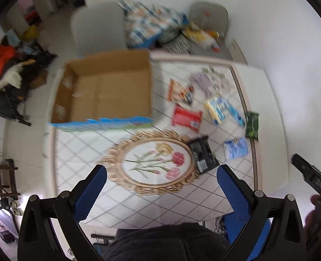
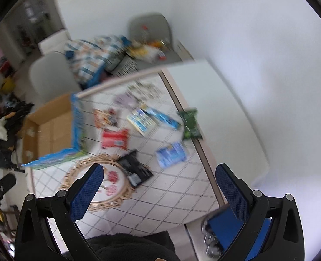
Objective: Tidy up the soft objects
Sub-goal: 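Grasp the black chip bag with the left tool while the right tool grasps the blue-white tissue pack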
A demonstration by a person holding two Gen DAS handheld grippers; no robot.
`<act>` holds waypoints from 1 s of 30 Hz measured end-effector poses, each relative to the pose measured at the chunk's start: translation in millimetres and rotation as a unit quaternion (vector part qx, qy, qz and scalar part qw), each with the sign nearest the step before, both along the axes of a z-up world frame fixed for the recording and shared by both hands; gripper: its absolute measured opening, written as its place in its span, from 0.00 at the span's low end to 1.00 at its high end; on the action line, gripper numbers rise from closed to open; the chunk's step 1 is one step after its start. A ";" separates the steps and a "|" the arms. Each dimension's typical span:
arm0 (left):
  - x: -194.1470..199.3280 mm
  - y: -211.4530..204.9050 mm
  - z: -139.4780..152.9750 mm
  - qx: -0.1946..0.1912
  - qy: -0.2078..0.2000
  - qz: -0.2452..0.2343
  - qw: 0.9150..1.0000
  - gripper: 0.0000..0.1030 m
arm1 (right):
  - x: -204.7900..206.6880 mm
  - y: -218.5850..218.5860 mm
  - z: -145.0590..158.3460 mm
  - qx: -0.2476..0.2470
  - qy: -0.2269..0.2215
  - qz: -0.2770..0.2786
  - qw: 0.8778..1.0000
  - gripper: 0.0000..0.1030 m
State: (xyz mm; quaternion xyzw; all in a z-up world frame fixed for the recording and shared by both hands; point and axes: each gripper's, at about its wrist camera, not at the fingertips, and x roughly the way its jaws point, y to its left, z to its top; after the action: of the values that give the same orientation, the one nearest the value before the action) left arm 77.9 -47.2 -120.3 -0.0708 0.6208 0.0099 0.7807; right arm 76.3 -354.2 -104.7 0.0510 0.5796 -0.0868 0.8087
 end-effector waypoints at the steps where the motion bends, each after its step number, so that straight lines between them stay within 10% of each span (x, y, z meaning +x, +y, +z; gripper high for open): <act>1: 8.6 -8.8 -17.0 -0.003 0.019 -0.007 1.000 1.00 | 9.7 -13.2 -24.4 0.012 0.023 -0.016 1.000 1.00; 13: 81.3 -80.1 -206.4 -0.033 0.209 -0.023 0.977 1.00 | 79.8 -104.8 -298.3 0.170 0.215 -0.209 0.939 0.94; 16: 90.8 -87.8 -237.3 -0.059 0.240 -0.009 0.969 1.00 | 84.8 -108.9 -323.3 0.208 0.221 -0.226 0.926 0.87; 19: 94.5 -93.6 -259.2 -0.076 0.266 0.005 0.961 1.00 | 87.3 -104.4 -339.3 0.213 0.239 -0.208 0.924 0.59; 23: 94.8 -111.6 -285.4 -0.089 0.291 0.003 0.953 1.00 | 88.4 -96.1 -336.9 0.181 0.251 -0.139 0.941 0.44; 30: 94.4 -149.5 -327.8 -0.075 0.311 -0.013 0.947 0.95 | 77.7 -77.5 -328.3 0.086 0.282 0.003 0.956 0.48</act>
State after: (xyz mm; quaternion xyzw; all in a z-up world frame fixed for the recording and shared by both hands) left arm 172.3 -196.7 -448.1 -0.1147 0.8328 -0.0255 0.5409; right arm 154.0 -431.8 -433.1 0.0922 0.7893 -0.0446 0.6054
